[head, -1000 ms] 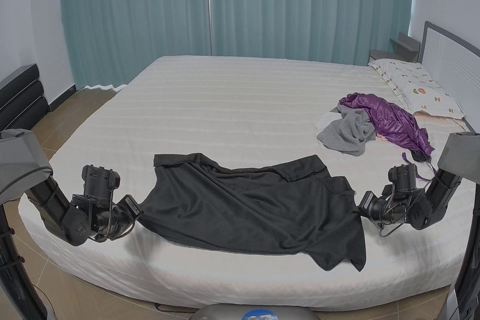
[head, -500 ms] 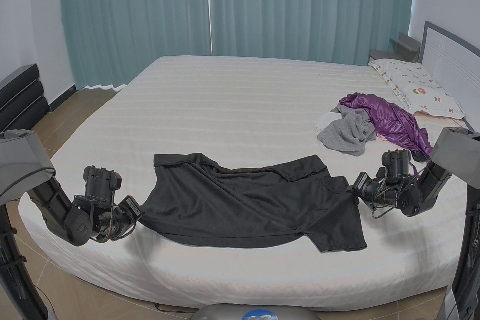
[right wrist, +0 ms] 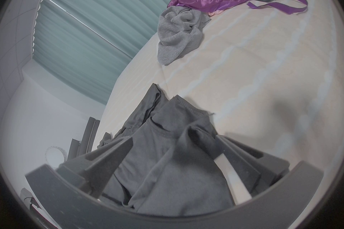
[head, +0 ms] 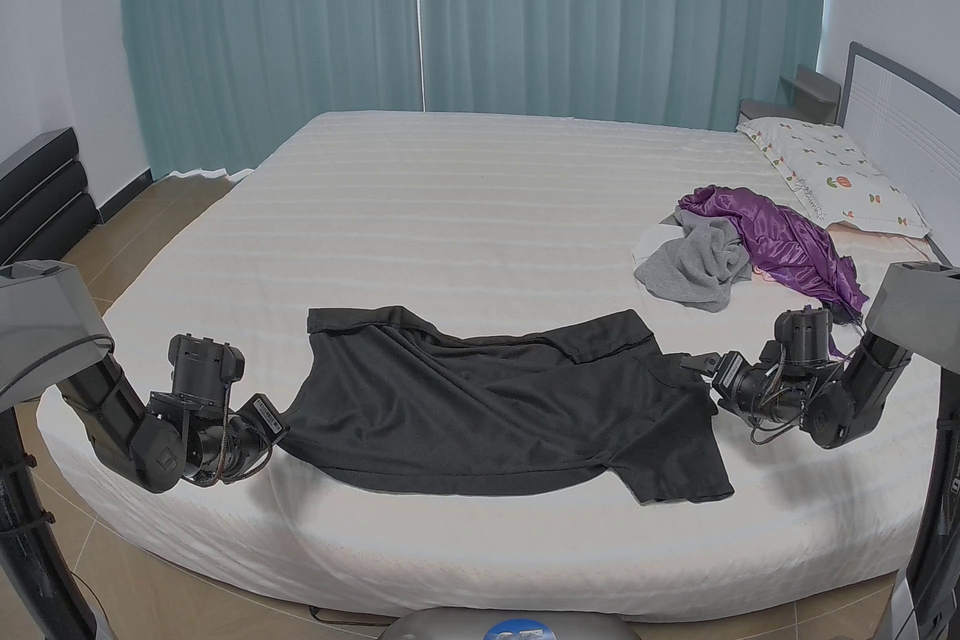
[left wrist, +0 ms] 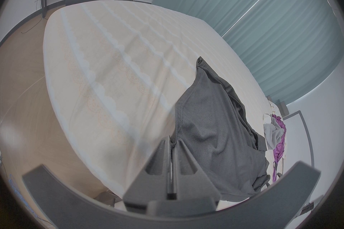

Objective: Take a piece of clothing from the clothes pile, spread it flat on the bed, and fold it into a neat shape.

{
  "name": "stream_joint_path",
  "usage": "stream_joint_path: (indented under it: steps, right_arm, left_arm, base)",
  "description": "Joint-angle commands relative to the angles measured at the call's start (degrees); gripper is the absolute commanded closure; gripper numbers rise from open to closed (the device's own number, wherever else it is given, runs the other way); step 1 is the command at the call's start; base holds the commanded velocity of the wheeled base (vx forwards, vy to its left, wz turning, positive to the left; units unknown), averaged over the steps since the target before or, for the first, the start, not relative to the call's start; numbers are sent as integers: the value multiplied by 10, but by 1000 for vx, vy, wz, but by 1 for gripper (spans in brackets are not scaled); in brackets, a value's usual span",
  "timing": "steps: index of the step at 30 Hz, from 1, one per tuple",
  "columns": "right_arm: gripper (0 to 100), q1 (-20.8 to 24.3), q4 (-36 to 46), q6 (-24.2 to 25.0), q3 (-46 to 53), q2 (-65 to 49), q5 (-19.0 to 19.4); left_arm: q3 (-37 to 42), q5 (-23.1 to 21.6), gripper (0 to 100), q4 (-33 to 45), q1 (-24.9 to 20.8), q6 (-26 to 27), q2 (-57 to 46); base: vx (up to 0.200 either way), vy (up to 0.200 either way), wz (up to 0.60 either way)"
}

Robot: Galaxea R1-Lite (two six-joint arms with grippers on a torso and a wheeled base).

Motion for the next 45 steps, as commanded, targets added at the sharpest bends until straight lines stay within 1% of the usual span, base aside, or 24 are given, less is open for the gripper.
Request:
stream_joint_path:
  steps: [1,3,4,5,6,9,11,17,20,22,27,28,31,32,37,41,45]
  right_arm:
    - [0,-6,-5,-7,75,-72,5]
    - [0,-5,-5,-17,120,-96,21]
    - [0,-5,-6,-23,143,-106,36]
    - [0,-5,-6,-27,153,-109,43]
    - [0,-5,-9,-37,185,-121,59]
    - [0,-5,-15,-44,214,-124,62]
    - [0,1,-26,-43,251,-118,60]
    - [0,0,-27,-38,274,-108,60]
    - [0,7,-27,-38,273,-94,53]
    - [0,23,-29,-30,266,-83,36]
    - [0,52,-46,12,248,-53,-7]
    - [0,53,-52,20,247,-51,-9]
    - [0,56,-63,25,246,-49,-14]
    - [100,56,-64,25,245,-50,-15]
    - [100,56,-66,25,256,-57,-31]
    - [100,48,-66,28,275,-91,-29]
    - [100,44,-66,28,314,-132,-20]
  left_arm:
    - [0,1,100,0,0,0,-2]
    - [0,0,100,1,0,0,-4]
    - [0,1,100,1,0,0,-4]
    - [0,0,100,1,0,0,-4]
    - [1,0,100,1,0,0,-4]
    - [1,0,100,1,0,0,-4]
    - [2,0,100,1,0,0,-5]
    - [3,0,100,1,-1,0,-5]
    - [3,1,100,1,-1,0,-5]
    - [3,1,100,1,-1,0,-5]
    - [2,0,100,1,-1,0,-5]
    - [3,1,100,1,-1,0,-5]
    - [2,0,100,1,-1,0,-5]
    - [2,0,100,1,-1,0,-5]
    - [4,1,100,1,-1,1,-5]
    - [11,2,100,2,-4,3,-10]
    - [19,2,100,2,-11,5,-20]
  base:
    - [0,0,0]
    - [0,0,0]
    - [0,0,0]
    - [0,0,0]
    - [0,0,0]
    - [0,0,0]
    - [0,0,0]
    - [0,0,0]
    - [0,0,0]
    - [0,0,0]
    - [0,0,0]
    - [0,0,0]
    - [0,0,0]
    - [0,0,0]
    - [0,0,0]
    - [0,0,0]
    - [0,0,0]
